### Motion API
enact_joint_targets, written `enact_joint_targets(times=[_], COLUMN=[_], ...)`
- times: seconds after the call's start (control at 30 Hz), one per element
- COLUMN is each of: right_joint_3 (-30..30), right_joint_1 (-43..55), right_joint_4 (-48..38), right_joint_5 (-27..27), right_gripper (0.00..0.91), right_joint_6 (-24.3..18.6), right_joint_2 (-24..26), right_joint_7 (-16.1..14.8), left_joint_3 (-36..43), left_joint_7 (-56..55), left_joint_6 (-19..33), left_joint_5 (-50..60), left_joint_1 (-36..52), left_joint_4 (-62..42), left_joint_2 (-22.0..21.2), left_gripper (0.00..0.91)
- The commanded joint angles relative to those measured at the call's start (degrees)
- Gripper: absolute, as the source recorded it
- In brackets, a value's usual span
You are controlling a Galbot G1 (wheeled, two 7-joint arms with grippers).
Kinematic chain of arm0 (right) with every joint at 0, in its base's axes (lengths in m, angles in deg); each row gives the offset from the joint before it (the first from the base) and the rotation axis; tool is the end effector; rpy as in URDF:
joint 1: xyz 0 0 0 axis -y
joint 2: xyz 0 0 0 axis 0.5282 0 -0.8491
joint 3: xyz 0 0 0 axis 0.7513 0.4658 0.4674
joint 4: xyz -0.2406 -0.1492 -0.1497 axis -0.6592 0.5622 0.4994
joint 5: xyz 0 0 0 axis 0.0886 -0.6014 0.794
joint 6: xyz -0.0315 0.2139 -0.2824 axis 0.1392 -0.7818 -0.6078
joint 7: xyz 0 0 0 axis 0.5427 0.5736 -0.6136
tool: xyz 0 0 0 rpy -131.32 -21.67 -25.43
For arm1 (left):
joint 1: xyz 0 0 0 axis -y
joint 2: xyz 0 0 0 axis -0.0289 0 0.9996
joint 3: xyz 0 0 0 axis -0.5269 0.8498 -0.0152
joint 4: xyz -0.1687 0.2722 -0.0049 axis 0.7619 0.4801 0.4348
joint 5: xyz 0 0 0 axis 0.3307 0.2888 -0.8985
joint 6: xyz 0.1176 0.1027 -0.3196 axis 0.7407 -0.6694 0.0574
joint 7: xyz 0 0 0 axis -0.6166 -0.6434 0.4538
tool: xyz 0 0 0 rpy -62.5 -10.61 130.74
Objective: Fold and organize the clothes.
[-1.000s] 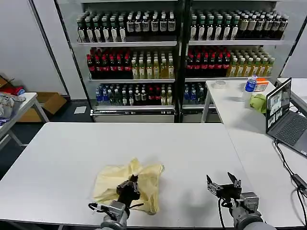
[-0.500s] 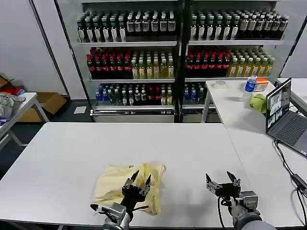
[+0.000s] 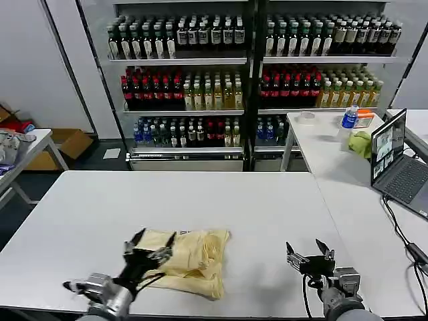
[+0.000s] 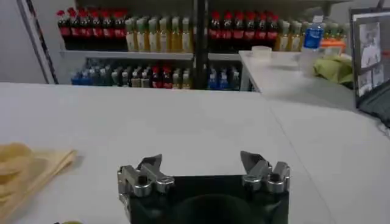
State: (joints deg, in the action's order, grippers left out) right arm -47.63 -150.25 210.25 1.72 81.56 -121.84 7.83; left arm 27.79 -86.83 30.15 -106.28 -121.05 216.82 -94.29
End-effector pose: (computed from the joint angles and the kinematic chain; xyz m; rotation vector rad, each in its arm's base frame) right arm 0.1995 -0.0359 -0.2089 0.0786 -2.7018 0.0576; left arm 0.1910 0.0246 -0.2012 -0.2618 -2.8256 0.1186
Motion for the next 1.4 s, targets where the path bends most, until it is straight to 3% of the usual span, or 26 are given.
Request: enact_joint_targets(times=[0.03, 0.57, 1.4], right_joint_3=[-0.2, -1.7, -3.6], right_joint_1=[-0.2, -2.3, -4.5], right_joint_4=[0.1, 1.5, 3.3], right_joint_5=[0.1, 0.5, 1.0], right_gripper=[0.907, 0.907, 0.907], right_joint_6=[0.0, -0.1, 0.1], right_joint_2=[-0.4, 0.0, -0.4], right_joint_7=[-0.1, -0.2, -0.2], left_joint_3=[-13.3, -9.0, -6.8], left_joint_7=[-1.3, -1.5, 0.5], left_joint_6=[-4.2, -8.3, -9.2], left_joint_5=[-17.6, -32.5, -38.3], left_joint_1=[-3.8, 2.4, 8.1], left_joint_4=[-1.3, -13.4, -19.3], left_joint_2=[3.5, 1.1, 0.3], left_gripper=[0.907, 0.907, 0.907])
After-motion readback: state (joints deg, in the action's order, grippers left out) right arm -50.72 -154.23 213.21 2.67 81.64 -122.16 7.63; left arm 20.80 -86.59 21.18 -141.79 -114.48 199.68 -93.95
